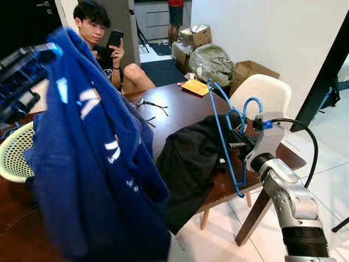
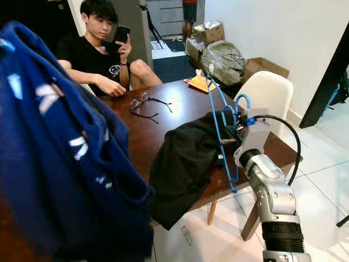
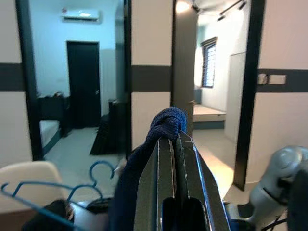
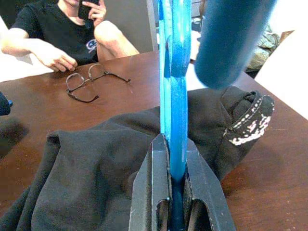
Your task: Hang hanger
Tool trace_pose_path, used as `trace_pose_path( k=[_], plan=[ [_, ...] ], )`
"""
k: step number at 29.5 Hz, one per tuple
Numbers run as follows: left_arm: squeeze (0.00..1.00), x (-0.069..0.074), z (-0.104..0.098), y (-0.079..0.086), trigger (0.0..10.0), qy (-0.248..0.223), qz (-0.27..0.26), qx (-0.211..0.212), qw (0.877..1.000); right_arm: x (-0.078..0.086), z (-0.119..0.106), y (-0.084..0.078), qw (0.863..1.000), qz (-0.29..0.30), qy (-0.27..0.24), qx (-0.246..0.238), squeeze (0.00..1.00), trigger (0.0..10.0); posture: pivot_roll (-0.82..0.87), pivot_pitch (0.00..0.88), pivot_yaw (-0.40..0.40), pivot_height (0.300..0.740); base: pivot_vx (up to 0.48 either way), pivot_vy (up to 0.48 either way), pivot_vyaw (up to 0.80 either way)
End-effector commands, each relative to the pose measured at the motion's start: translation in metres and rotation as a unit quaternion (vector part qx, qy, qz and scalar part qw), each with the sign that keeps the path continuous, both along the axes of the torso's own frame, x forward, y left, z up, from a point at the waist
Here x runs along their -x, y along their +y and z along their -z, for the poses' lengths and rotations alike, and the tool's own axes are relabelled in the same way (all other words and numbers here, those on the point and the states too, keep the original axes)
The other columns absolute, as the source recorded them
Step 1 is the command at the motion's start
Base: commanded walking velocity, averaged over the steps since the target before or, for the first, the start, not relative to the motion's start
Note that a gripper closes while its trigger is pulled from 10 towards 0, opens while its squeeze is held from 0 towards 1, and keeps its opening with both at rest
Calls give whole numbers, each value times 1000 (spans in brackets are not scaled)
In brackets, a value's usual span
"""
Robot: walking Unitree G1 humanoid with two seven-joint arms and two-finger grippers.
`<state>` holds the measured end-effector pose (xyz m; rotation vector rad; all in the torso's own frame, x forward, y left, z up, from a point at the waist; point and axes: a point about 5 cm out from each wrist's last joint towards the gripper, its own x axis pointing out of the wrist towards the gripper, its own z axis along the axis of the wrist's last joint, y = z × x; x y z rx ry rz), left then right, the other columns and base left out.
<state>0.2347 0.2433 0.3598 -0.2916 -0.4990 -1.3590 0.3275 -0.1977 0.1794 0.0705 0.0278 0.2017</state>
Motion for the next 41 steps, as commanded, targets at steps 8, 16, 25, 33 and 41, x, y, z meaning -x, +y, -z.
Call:
trace_pose_path(
  k=[8, 16, 25, 33, 41],
  plan=[
    [0, -20, 34, -9, 10000, 2, -99, -128, 987, -3, -2, 2, 1000, 1, -9, 3, 0, 10000, 66, 0, 23, 740, 0, 0, 0],
    [0, -56, 53, -22, 10000, -66, -231, -217, 946, -4, -1, 3, 1000, 0, -10, 4, 0, 10000, 64, 0, 20, 740, 0, 0, 0],
    [0, -94, 65, -46, 10000, -74, -298, -237, 922, 0, 2, 1, 1000, 4, -8, 8, 0, 10000, 40, 0, 38, 740, 0, 0, 0],
    [0, -113, 59, -67, 10000, -97, -356, -190, 910, 1, 5, -5, 1000, 22, 4, 16, 0, 10000, 25, 0, 45, 740, 0, 0, -194],
    [0, -111, 22, -77, 10000, -137, -350, -129, 918, 2, 7, -7, 999, 25, 11, 30, 0, 10000, 24, 0, 47, 740, 0, 0, -794]
  ],
)
